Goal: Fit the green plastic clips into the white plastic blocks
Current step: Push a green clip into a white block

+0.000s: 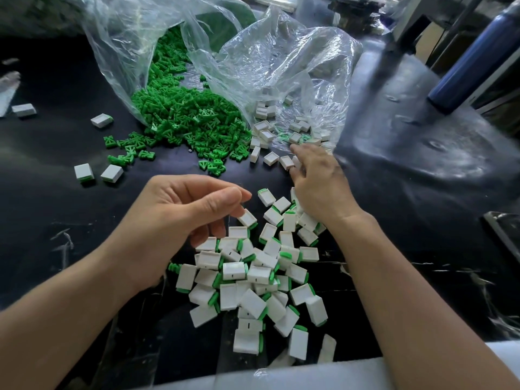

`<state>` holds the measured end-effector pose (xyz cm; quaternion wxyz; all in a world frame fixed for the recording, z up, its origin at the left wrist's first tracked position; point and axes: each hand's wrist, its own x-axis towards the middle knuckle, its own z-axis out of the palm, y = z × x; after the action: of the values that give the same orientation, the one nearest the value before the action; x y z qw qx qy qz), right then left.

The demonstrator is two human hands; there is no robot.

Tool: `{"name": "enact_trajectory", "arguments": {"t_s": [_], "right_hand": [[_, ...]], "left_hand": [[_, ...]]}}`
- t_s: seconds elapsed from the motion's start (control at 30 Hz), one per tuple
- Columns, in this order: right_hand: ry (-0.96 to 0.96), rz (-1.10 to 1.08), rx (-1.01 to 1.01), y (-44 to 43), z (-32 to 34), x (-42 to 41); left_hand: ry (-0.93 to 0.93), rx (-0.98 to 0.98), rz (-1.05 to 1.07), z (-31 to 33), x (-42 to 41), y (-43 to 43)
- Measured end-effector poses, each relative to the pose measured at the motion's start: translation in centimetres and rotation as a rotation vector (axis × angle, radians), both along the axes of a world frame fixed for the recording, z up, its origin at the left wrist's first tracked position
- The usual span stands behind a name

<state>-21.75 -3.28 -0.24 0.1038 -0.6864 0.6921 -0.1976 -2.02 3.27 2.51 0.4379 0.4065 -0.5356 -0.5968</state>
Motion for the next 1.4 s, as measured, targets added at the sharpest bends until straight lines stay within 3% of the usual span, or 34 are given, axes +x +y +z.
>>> {"name": "enact_trajectory", "arguments": {"t_s": [0.27, 0.37, 0.47, 0.6, 0.77, 0.9, 1.1, 1.23, 1.4], "right_hand": [[-0.039, -0.075, -0.072, -0.1, 0.1, -0.2], [-0.312, -0.056, -0.098, 0.5, 1.2, 0.4], [-0.7, 0.136, 0.048, 2.0, 2.4, 2.0], [-0.845, 0.384, 0.202, 3.5, 2.5, 4.0], [-0.735, 0.351, 0.125, 3.8, 2.0, 4.7], [-0.351, 0.28, -0.05, 3.3, 1.5, 5.0], [0.071, 0.475, 0.032, 1.8, 0.6, 6.4], [0.186, 0.52, 0.183, 1.7, -0.1, 6.7], [0.122, 0.383, -0.097, 1.8, 0.6, 5.7]], "left_hand": [[-0.03, -0.008, 0.018, -0.3, -0.1, -0.2], [-0.052, 0.031, 0.152, -0.8, 0.0, -0.6], [-0.133, 0.018, 0.24, -1.2, 0.2, -1.0], [-0.143, 0.033, 0.203, -1.2, -0.1, -0.9], [-0.108, 0.067, 0.229, -1.1, -0.1, -0.9], [-0.044, 0.113, 0.358, -1.3, 0.3, -1.5], [0.073, 0.157, 0.396, -0.9, 0.7, -1.8], [0.084, 0.161, 0.384, -0.8, 0.7, -1.8], [0.073, 0.163, 0.396, -0.8, 0.8, -1.8]]}}
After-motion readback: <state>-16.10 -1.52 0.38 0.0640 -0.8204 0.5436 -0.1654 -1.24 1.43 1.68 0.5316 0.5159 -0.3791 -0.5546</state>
